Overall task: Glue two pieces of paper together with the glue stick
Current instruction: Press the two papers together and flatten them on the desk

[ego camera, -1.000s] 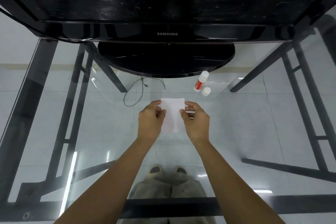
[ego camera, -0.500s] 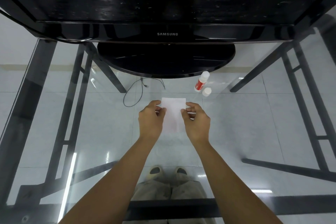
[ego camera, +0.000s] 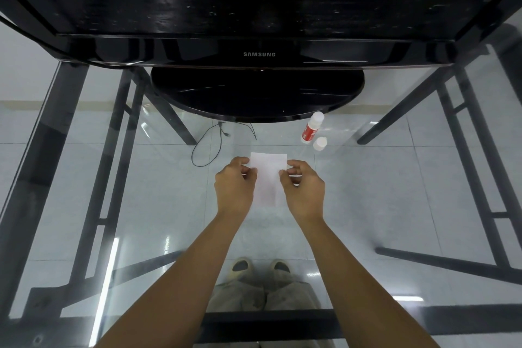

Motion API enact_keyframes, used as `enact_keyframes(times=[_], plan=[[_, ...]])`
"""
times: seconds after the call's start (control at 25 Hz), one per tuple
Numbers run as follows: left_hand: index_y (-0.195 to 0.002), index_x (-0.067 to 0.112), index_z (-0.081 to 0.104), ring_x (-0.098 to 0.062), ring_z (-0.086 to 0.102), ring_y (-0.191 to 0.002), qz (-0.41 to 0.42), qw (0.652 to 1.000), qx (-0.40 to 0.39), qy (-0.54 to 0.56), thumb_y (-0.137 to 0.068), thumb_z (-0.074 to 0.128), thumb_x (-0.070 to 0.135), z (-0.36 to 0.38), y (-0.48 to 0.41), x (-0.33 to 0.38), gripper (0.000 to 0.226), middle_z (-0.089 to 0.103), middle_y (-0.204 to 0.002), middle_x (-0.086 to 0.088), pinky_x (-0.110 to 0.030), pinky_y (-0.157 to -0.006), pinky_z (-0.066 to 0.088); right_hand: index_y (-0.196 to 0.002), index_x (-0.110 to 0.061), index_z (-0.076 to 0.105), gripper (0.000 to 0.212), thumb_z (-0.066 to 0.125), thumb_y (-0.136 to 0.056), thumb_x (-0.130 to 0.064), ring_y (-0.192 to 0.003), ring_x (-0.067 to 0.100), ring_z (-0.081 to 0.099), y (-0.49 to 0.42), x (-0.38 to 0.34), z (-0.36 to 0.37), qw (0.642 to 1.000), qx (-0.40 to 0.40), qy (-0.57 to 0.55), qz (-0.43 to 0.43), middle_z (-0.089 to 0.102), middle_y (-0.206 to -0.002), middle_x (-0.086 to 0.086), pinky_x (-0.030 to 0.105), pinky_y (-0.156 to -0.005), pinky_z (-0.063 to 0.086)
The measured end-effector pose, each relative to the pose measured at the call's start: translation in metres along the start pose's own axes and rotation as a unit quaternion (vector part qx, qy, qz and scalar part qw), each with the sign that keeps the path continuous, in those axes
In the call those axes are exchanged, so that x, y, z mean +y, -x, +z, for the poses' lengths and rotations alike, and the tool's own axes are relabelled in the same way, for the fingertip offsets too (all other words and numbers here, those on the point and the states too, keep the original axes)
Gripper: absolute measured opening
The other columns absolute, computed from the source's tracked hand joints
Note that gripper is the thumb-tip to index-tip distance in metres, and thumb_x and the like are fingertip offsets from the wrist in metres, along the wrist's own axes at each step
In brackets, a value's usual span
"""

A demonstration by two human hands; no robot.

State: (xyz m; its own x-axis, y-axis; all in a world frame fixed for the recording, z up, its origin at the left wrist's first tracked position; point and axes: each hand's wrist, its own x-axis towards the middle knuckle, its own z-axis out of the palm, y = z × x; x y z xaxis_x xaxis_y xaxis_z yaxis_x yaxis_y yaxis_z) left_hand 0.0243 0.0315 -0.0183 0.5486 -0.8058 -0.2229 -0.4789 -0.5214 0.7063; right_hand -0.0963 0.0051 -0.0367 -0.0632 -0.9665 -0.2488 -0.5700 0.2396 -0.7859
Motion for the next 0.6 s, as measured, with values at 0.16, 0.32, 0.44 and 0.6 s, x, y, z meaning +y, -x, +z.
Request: enact_keyframes(times=[0.16, 0.32, 0.44, 0.6], plan=[[-0.114, 0.006, 0.061, -0.014, 0.058, -0.07, -0.004, 1.0, 0.006, -0.001, -0.087, 0.06, 0.013, 0.0002, 0.001, 0.0006, 0.028, 0.072, -0.093, -0.011, -0.018, -0.068, 0.042, -0.115, -0.014, 0.061, 0.03, 0.062, -0.087, -0.024, -0.081, 0.007, 0.055, -0.0005, -0.0016, -0.0001, 1.0, -0.003, 0.004, 0.003, 0.069, -0.11, 0.006, 0.015, -0.076, 0.045], [-0.111, 0.005, 0.061, -0.012, 0.055, -0.062, -0.005, 1.0, 0.012, -0.002, -0.086, 0.061, 0.013, 0.001, 0.0006, 0.0006, 0.026, 0.071, -0.077, -0.009, -0.016, -0.065, 0.04, -0.115, -0.014, 0.061, 0.03, 0.063, -0.087, -0.023, -0.08, 0.006, 0.055, -0.0011, -0.0014, 0.0, 1.0, -0.002, 0.007, 0.004, 0.069, -0.109, 0.006, 0.015, -0.076, 0.045], [-0.109, 0.005, 0.061, -0.012, 0.055, -0.063, -0.005, 1.0, 0.016, -0.003, -0.086, 0.062, 0.014, 0.0024, 0.0006, 0.0004, 0.025, 0.072, -0.079, -0.009, -0.016, -0.066, 0.041, -0.115, -0.013, 0.061, 0.03, 0.063, -0.087, -0.022, -0.078, 0.007, 0.056, -0.0006, -0.0012, -0.0001, 1.0, 0.001, 0.006, -0.001, 0.069, -0.108, 0.007, 0.015, -0.075, 0.045], [-0.107, 0.004, 0.062, -0.012, 0.055, -0.066, -0.007, 1.0, 0.016, -0.007, -0.086, 0.062, 0.013, 0.0031, 0.0012, -0.0019, 0.023, 0.072, -0.085, -0.01, -0.017, -0.065, 0.04, -0.115, -0.012, 0.061, 0.03, 0.063, -0.087, -0.022, -0.079, 0.011, 0.06, -0.001, -0.003, -0.0017, 1.0, -0.004, 0.015, -0.012, 0.069, -0.106, 0.008, 0.016, -0.075, 0.045]])
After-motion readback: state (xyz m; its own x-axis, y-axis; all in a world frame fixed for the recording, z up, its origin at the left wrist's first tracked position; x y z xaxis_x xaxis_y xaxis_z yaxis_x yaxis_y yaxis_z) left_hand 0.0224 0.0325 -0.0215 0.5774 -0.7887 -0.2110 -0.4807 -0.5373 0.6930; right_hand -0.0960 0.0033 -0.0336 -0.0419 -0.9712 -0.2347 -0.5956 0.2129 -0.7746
